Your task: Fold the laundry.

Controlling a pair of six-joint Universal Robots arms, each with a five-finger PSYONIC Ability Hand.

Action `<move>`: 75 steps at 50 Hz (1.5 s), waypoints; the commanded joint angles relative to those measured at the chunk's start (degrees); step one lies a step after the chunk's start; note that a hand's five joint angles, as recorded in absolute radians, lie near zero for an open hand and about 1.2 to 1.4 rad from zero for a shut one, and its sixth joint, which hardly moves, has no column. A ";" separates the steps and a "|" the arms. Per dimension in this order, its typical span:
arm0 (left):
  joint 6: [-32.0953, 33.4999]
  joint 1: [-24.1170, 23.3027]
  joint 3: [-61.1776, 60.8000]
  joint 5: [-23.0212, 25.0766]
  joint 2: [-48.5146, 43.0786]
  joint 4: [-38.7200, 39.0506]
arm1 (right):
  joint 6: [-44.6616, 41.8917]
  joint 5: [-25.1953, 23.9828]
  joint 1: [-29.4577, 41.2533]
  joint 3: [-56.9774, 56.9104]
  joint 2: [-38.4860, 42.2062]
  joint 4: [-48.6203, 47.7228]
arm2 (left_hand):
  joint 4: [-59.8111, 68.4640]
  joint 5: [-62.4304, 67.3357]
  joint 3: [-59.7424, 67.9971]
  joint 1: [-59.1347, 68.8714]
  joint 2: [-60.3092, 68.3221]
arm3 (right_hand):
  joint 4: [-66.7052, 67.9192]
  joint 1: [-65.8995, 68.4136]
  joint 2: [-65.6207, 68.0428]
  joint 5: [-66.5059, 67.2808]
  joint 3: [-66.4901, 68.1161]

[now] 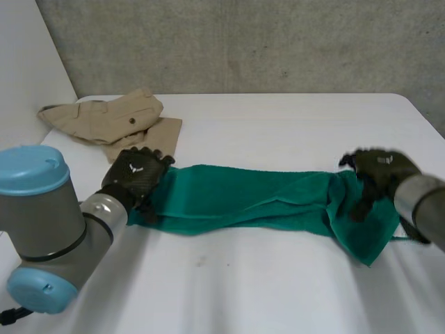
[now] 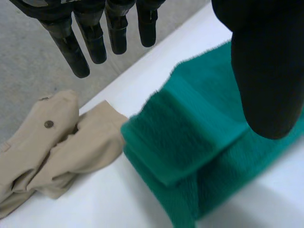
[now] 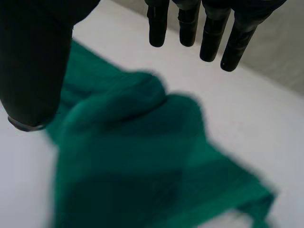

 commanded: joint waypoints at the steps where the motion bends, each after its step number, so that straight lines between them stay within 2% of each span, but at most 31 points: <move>1: 4.69 2.77 0.65 0.90 -3.14 1.96 | 6.13 -4.03 -2.32 11.43 0.02 -8.94 | 5.54 6.65 6.19 7.33 5.46 | 0.25 2.18 1.16 -0.06 1.50; 9: 5.40 3.82 5.40 0.99 -9.65 3.28 | 9.48 -3.76 -1.70 14.17 2.91 -17.47 | 9.24 10.35 9.89 11.03 9.17 | 3.28 5.20 4.18 2.96 4.52; 15: 5.40 3.74 7.86 1.16 -12.47 3.19 | 8.78 -0.78 -1.53 12.76 6.34 -21.25 | 13.44 14.56 14.09 15.24 13.37 | 7.81 9.74 8.72 7.50 9.06; 23: 5.40 3.74 11.20 2.83 -15.37 2.75 | 7.99 2.65 -1.53 10.30 10.65 -24.95 | 34.95 36.07 35.60 36.75 34.88 | 15.71 17.64 16.62 15.40 16.96; 25: 5.31 3.74 11.82 3.19 -15.55 2.75 | 7.29 3.00 -1.44 9.95 11.27 -25.04 | 44.37 45.48 45.02 46.16 44.29 | 18.91 20.83 19.81 18.59 20.15; 30: 4.96 3.65 12.08 3.71 -15.46 2.75 | 3.78 2.83 -1.09 8.98 12.23 -26.35 | 65.88 66.99 66.53 67.67 65.80 | 37.54 39.46 38.44 37.22 38.78; 32: 4.78 3.47 12.08 3.71 -15.37 2.75 | 2.89 2.83 -1.09 8.72 12.67 -26.79 | 65.91 67.02 66.56 67.70 65.84 | 46.96 48.88 47.86 46.64 48.20; 33: 4.69 3.39 12.08 3.63 -15.29 2.75 | 2.37 2.92 -1.17 8.54 12.76 -26.97 | 65.91 67.02 66.56 67.70 65.84 | 60.50 62.43 61.41 60.19 61.75; 34: 4.69 3.39 12.08 3.54 -15.20 2.75 | 2.19 2.92 -1.26 8.37 12.67 -26.97 | 65.91 67.02 66.56 67.70 65.84 | 66.24 68.17 67.15 65.93 67.49; 40: 3.73 3.47 11.82 3.27 -10.90 1.26 | 1.92 2.13 -1.88 6.52 10.83 -26.00 | 65.91 67.02 66.56 67.70 65.84 | 66.30 68.23 67.21 65.99 67.54; 44: 1.36 3.74 11.82 3.45 -4.84 -1.46 | -1.23 0.90 -1.88 3.89 5.13 -22.06 | 65.91 67.02 66.56 67.70 65.84 | 66.30 68.23 67.21 65.99 67.54; 49: -0.49 5.49 12.35 3.80 2.46 -5.68 | -11.32 -5.32 -2.05 -4.00 -2.87 -5.84 | 65.91 67.02 66.56 67.70 65.84 | 66.30 68.23 67.21 65.99 67.54; 53: -0.49 6.64 13.14 3.98 6.59 -9.54 | -17.83 -8.94 -2.49 -11.47 -3.23 6.82 | 65.91 67.02 66.56 67.70 65.84 | 66.30 68.23 67.21 65.99 67.54; 61: 0.12 8.66 13.93 6.08 8.01 -17.55 | -25.58 -10.53 -4.08 -20.37 -1.49 23.81 | 65.91 67.02 66.56 67.70 65.84 | 66.30 68.23 67.21 65.99 67.54; 66: 0.12 8.75 12.53 6.18 5.56 -17.99 | -22.44 -10.53 -3.81 -19.50 2.91 23.31 | 65.91 67.02 66.56 67.70 65.84 | 63.36 65.29 64.27 63.05 64.61; 67: 0.21 8.66 12.35 6.09 4.76 -17.99 | -20.42 -10.62 -3.73 -18.36 3.18 22.17 | 65.91 67.02 66.56 67.70 65.84 | 58.00 59.93 58.91 57.69 59.25; 68: 0.12 8.49 12.26 6.09 4.06 -17.90 | -16.75 -10.62 -3.64 -15.92 3.36 19.64 | 65.91 67.02 66.56 67.70 65.84 | 42.79 44.72 43.70 42.48 44.04; 70: -0.05 8.48 12.69 6.00 2.48 -17.64 | -12.95 -10.44 -3.55 -12.39 3.36 15.50 | 65.91 67.02 66.56 67.70 65.84 | 25.55 27.48 26.46 25.24 26.79; 72: -0.32 8.40 12.87 6.00 2.12 -17.29 | -8.65 -10.27 -3.64 -6.53 3.27 8.76 | 65.91 67.02 66.56 67.70 65.84 | 16.94 18.87 17.85 16.63 18.19; 75: -0.58 8.13 12.79 5.91 1.94 -16.24 | -5.65 -10.62 -3.64 -0.79 2.48 2.76 | 65.91 67.02 66.56 67.70 65.84 | 15.39 17.32 16.30 15.08 16.64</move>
